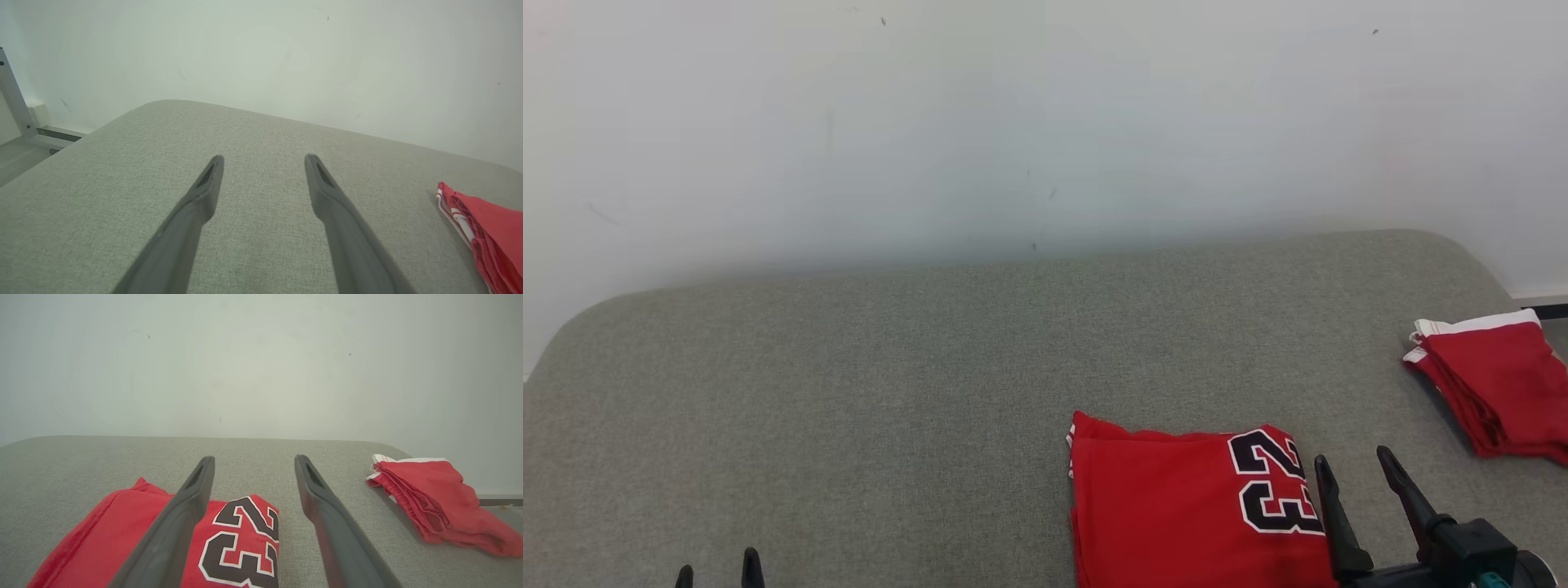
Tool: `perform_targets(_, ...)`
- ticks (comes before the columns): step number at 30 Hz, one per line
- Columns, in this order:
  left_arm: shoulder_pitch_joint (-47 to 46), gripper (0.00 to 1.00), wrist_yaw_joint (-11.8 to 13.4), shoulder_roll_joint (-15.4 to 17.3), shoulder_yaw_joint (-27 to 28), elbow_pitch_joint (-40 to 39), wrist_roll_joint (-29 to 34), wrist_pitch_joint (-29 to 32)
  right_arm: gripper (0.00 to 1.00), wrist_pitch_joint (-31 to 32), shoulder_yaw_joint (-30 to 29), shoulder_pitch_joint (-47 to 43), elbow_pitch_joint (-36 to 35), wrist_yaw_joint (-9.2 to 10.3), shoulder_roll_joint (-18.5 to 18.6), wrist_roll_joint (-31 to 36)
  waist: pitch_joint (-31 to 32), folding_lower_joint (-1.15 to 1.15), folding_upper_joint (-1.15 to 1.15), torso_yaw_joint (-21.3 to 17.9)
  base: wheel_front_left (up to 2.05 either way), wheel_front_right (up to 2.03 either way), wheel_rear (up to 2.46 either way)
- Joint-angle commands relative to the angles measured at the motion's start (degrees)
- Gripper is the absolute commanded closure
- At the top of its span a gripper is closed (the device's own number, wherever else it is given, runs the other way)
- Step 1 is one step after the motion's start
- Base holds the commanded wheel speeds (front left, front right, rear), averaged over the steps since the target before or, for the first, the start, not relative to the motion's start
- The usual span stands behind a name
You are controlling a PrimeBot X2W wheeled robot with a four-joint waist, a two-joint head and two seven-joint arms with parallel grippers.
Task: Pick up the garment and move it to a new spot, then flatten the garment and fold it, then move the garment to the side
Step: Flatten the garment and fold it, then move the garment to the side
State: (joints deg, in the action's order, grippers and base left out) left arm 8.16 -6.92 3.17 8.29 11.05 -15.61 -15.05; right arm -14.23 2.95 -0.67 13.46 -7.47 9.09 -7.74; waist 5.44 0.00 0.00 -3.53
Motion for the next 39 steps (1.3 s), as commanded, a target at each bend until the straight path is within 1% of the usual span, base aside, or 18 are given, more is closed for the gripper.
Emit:
perform_targets(1,0.5,0.00,-0.2,-0.2,0.2,0.1,0.9,-0.1,0.00,-0.4,-0.1,0.5,0.2,0.02,-0.1,-0.4,0.0,0.00,0.00,0.0,0.00,0.00,0.00)
perform_targets(11,0.2,0.00,-0.6,-0.3,0.3,0.7,1.0,-0.1,0.00,-0.6,-0.1,0.8,1.3,0.02,-1.2,0.2,-0.2,0.00,0.00,-0.1,0.00,0.00,0.00)
perform_targets(25,-0.4,0.00,-0.6,-0.3,-0.3,1.2,0.8,-0.1,0.00,-0.8,-1.4,0.8,2.0,0.02,-2.3,0.1,-0.6,0.00,0.00,0.5,0.00,0.00,0.00)
perform_targets(28,0.0,0.00,-0.6,-0.3,-0.2,1.1,0.8,-0.1,0.00,1.1,-2.8,1.7,1.7,0.02,-2.6,-0.9,-0.6,0.00,0.00,0.4,0.00,0.00,0.00)
perform_targets(29,0.1,0.00,-0.6,-0.3,-0.2,1.0,0.8,-0.1,0.00,2.6,-3.1,1.9,1.8,0.02,-2.7,-1.3,-0.6,0.00,0.00,0.3,0.00,0.00,0.00)
perform_targets(31,0.3,0.00,-0.6,-0.3,0.0,1.0,0.7,-0.1,0.00,8.1,-2.7,2.7,2.4,0.02,-2.1,-2.1,-0.6,0.00,0.00,0.2,0.00,0.00,0.00)
perform_targets(33,0.3,0.00,-0.6,-0.3,0.0,1.1,0.5,-0.1,0.00,16.2,-3.0,3.6,3.1,0.02,-0.9,-3.0,-0.6,0.00,0.00,0.1,0.00,0.00,0.00)
perform_targets(35,0.3,0.00,-0.6,-0.3,-0.1,1.2,0.2,-0.1,0.00,25.0,-3.8,4.8,3.7,0.02,-0.4,-3.9,-0.7,0.00,0.00,0.0,0.00,0.00,0.00)
perform_targets(37,0.1,0.00,-0.6,-0.3,-0.2,1.3,0.1,-0.1,0.00,30.8,-3.7,6.9,2.3,-0.03,0.2,-5.0,-0.8,0.00,0.00,0.1,0.00,0.00,0.00)
perform_targets(39,-0.4,0.00,-0.6,-0.3,-0.5,1.4,0.1,-0.1,0.00,36.6,-3.6,7.4,2.3,-0.03,0.6,-6.9,-1.0,0.00,0.00,0.3,0.00,0.00,0.00)
